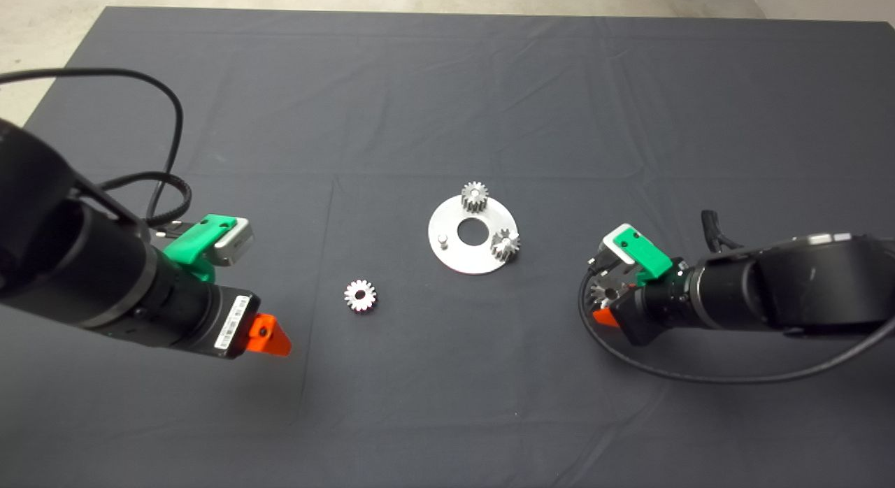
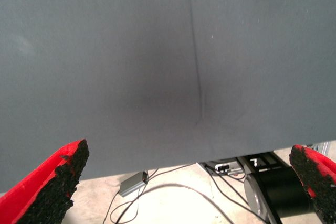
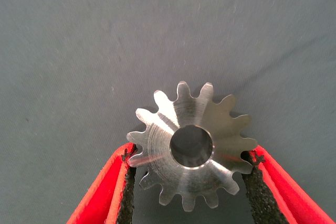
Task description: Remove an incorrectly installed larger gear and replace it with the correct smaller gear
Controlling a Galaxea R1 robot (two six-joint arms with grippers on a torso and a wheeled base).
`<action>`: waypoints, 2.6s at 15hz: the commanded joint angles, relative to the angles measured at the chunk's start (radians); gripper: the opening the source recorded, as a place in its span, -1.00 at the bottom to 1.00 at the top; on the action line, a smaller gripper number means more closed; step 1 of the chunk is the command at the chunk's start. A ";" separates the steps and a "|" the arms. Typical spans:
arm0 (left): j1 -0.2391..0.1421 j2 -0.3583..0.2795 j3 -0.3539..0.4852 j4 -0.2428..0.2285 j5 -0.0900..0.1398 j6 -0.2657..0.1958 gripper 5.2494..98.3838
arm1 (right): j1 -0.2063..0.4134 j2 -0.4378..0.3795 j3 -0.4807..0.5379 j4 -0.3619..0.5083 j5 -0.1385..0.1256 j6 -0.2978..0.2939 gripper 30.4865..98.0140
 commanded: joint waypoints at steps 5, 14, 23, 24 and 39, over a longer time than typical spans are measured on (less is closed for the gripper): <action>0.097 0.082 -0.087 0.211 -0.005 -0.057 1.00 | -0.033 -0.060 0.003 -0.091 0.004 0.004 -0.54; 0.131 0.151 -0.137 0.250 -0.002 -0.051 1.00 | -0.031 -0.125 0.045 -0.092 0.004 0.007 -0.49; 0.131 0.151 -0.141 0.279 0.001 -0.045 1.00 | 0.146 -0.265 0.207 0.096 0.002 0.073 -0.18; 0.133 0.154 -0.154 0.279 0.001 -0.048 1.00 | 0.218 -0.311 0.228 0.215 0.004 0.080 -0.13; 0.180 0.205 -0.216 0.322 -0.027 -0.062 1.00 | 0.701 -0.376 0.244 0.997 0.018 0.159 0.53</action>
